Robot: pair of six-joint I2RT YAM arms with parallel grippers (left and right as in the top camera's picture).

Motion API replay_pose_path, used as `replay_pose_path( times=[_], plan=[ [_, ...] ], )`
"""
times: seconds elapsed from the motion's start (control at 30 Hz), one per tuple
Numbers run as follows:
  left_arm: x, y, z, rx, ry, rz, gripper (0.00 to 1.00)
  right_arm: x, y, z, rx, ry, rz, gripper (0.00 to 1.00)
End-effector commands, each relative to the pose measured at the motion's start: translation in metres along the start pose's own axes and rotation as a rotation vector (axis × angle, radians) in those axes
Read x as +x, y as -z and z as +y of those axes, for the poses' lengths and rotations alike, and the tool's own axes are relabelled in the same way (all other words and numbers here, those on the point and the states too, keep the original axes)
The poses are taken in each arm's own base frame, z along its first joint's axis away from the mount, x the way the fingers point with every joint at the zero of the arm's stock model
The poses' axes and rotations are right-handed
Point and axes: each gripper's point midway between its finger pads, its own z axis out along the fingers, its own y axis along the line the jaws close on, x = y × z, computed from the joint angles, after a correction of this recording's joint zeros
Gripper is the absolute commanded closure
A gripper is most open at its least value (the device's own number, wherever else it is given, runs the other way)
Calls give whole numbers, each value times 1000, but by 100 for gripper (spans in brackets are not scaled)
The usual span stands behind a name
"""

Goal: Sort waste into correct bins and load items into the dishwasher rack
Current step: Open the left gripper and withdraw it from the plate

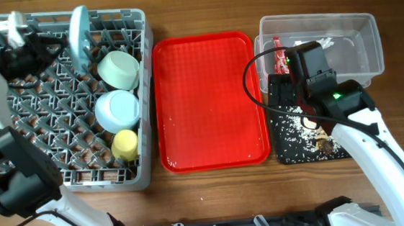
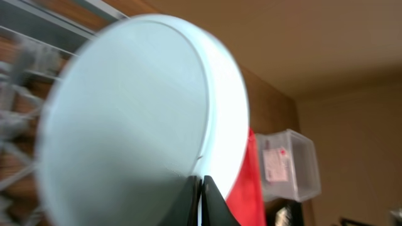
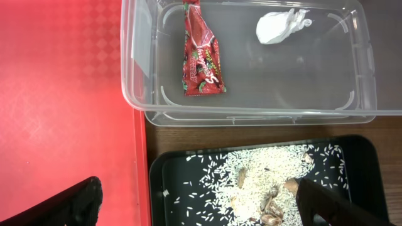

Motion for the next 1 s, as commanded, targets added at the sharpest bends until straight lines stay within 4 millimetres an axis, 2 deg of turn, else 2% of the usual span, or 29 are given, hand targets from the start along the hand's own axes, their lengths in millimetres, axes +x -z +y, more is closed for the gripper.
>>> replay_pose_path(
  times=[0.0, 0.07, 0.1, 0.13, 0.17, 0.23, 0.3, 0.4, 0.5, 0.6, 0.97],
  plan=[
    [2, -3, -37, 80, -44, 13, 96, -4, 1, -3, 15, -21, -13, 0],
    [-2, 5, -50, 78, -60, -4, 94, -4, 1, -3, 15, -21, -13, 0],
    [-4, 11, -60, 80, -80, -18, 88, -4, 1, -3, 15, -21, -13, 0],
    [-5, 17, -69, 81, -99, -29, 72, -4, 1, -3, 15, -21, -13, 0],
    [-6, 24, -80, 82, -122, -43, 64, -4, 1, -3, 15, -21, -13, 0],
    [-5, 40, -104, 84, -166, -69, 54, -4, 1, -3, 15, -21, -13, 0],
    [0, 58, -132, 87, -204, -91, 0, -4, 1, -3, 15, -21, -13, 0],
    [23, 80, -172, 95, -221, -87, 0, -4, 1, -3, 15, -21, -13, 0],
    [32, 93, -194, 101, -257, -102, 0, -4, 1, -3, 15, -21, -13, 0],
    [34, 97, -201, 102, -275, -113, 0, -4, 1, -3, 15, -22, -13, 0],
    [33, 97, -198, 87, -274, -115, 0, -4, 1, -3, 15, -21, -13, 0]
  ],
)
